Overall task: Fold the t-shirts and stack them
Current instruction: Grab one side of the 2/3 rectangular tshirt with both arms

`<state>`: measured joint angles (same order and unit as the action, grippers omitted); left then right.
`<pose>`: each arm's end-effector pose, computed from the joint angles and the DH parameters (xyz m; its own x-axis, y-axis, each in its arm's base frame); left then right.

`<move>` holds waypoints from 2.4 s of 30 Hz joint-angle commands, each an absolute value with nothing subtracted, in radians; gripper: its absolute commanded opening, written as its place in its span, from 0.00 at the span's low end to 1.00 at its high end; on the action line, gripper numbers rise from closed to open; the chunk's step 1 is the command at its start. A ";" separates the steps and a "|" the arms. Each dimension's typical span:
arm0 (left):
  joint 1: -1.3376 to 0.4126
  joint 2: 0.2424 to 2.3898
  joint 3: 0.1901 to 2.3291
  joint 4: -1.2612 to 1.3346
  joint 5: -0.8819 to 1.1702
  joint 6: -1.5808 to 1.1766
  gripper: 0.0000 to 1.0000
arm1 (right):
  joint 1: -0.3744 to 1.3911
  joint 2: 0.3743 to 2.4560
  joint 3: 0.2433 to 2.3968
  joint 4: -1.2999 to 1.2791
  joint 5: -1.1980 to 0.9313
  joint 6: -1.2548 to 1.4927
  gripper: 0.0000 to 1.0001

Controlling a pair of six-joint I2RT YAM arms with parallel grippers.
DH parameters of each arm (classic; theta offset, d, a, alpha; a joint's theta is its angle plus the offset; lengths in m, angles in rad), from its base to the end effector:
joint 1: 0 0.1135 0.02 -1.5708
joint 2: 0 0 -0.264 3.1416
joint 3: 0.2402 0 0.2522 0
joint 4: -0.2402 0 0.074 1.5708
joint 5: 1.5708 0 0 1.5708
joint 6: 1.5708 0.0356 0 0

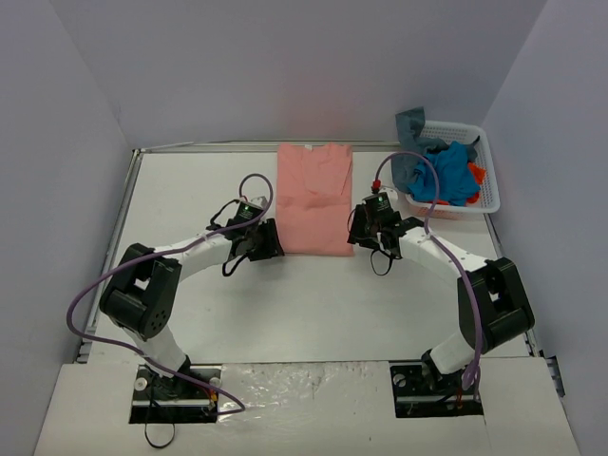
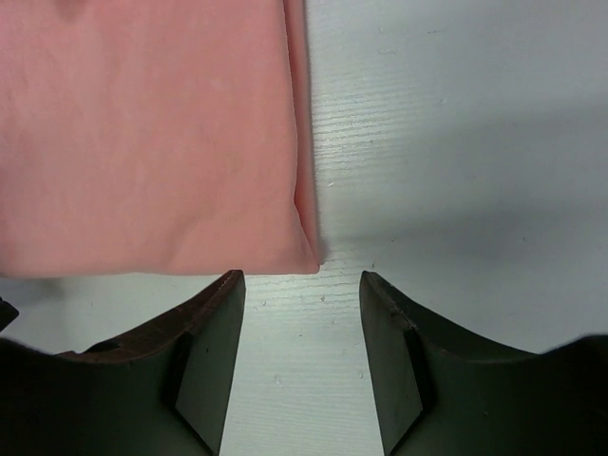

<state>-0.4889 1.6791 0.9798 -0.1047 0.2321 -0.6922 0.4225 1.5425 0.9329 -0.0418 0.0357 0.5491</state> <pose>0.3052 -0.1716 0.1860 -0.8711 -0.2401 -0.4284 0.0546 0.8196 -0.5704 0.3059 0.1361 0.2199 -0.6720 0.2697 -0.6896 -0.0388 0.9172 0.3966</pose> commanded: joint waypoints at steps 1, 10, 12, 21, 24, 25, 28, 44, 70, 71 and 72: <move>-0.492 1.671 0.980 -0.051 0.242 -0.719 0.41 | 0.433 1.546 0.936 -0.043 0.066 0.557 0.48; -0.492 1.670 0.976 -0.020 0.239 -0.755 0.42 | 0.434 1.600 0.957 -0.032 0.052 0.554 0.48; -0.492 1.681 0.980 -0.031 0.235 -0.776 0.42 | 0.434 1.603 0.959 -0.031 0.052 0.552 0.48; -0.486 1.733 0.962 -0.017 0.190 -0.853 0.42 | 0.434 1.623 0.956 -0.021 0.054 0.545 0.48; -0.482 1.738 0.939 0.046 0.195 -0.879 0.42 | 0.434 1.629 0.956 -0.020 0.052 0.543 0.48; -0.482 1.730 0.924 0.055 0.193 -0.884 0.42 | 0.434 1.632 0.956 -0.020 0.052 0.542 0.48; -0.482 1.710 0.902 0.113 0.213 -0.887 0.41 | 0.434 1.641 0.959 -0.018 0.054 0.538 0.48; -0.433 1.632 0.792 0.219 0.233 -0.945 0.40 | 0.434 1.667 0.963 -0.015 0.052 0.535 0.48; -0.370 1.816 0.675 0.724 0.414 -1.129 0.34 | 0.434 1.733 0.980 -0.009 0.051 0.523 0.48; -0.368 1.818 0.678 0.706 0.414 -1.126 0.31 | 0.434 1.735 0.980 -0.009 0.051 0.523 0.48; -0.370 1.816 0.686 0.690 0.416 -1.121 0.29 | 0.434 1.736 0.982 -0.011 0.049 0.523 0.48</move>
<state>-0.3752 1.8111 0.6785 0.6903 0.4080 -1.1187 0.4271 1.7313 0.9520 -0.0025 0.0368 0.5293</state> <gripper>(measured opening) 0.305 0.478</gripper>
